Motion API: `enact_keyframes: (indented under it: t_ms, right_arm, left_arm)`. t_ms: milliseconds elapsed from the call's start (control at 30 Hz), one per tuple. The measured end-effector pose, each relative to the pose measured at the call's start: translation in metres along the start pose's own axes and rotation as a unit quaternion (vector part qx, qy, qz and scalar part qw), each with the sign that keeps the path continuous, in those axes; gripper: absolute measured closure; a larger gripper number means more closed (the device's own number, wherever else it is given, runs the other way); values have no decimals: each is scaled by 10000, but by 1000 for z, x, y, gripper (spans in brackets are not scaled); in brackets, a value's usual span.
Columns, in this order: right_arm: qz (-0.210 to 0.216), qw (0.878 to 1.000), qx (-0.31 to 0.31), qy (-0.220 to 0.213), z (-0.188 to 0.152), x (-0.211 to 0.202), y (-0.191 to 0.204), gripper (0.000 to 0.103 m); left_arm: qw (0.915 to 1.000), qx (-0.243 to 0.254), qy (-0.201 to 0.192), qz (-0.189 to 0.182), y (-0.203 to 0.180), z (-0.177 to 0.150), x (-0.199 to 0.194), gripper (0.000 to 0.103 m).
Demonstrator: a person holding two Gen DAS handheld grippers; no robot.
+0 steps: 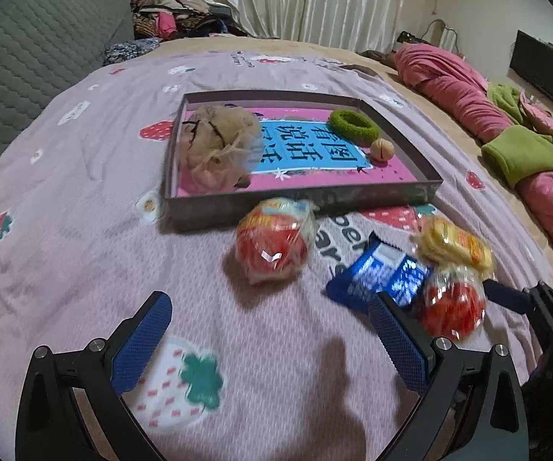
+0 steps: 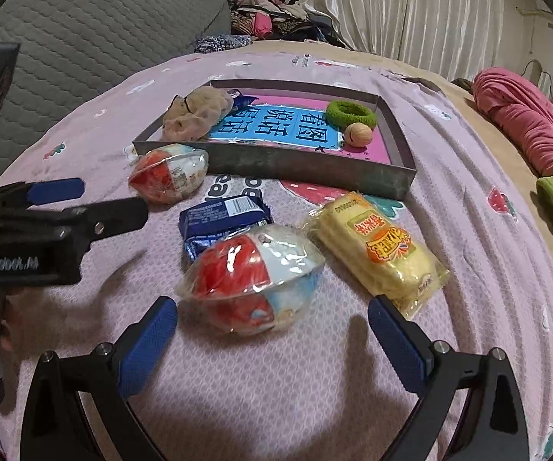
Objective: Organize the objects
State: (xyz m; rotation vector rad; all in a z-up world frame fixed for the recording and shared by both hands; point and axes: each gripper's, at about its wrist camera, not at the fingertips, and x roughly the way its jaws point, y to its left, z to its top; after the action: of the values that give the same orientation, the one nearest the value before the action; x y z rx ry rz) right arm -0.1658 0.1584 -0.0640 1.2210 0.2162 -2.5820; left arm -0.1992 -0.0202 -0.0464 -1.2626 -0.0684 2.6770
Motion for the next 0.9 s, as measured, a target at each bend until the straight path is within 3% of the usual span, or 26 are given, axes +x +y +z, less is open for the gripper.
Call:
enact_keyframes:
  t_ms: [300,400,467,667,900]
  right_arm:
    - [42,10000,-76,-29,9,10,2,7]
    - [83,9999,-124,-30,10,14,5,14]
    - [173,9997,-143,-14,10,16,5,22]
    - [299,9993,-224,-15,10,17,9,26]
    - [421,9990,-135,-100,10,12,5,27]
  left_arm:
    - [9999,54,-20,-106,-5,20,21,4]
    - [9999,77,31,-144,-7,23,27,15]
    - [9998,64,76,-171,-7,24,32,36]
    - [9995,65,200,-223,-8,23,44,50]
    - [9995,-49,140,-288,-2,23,45,50]
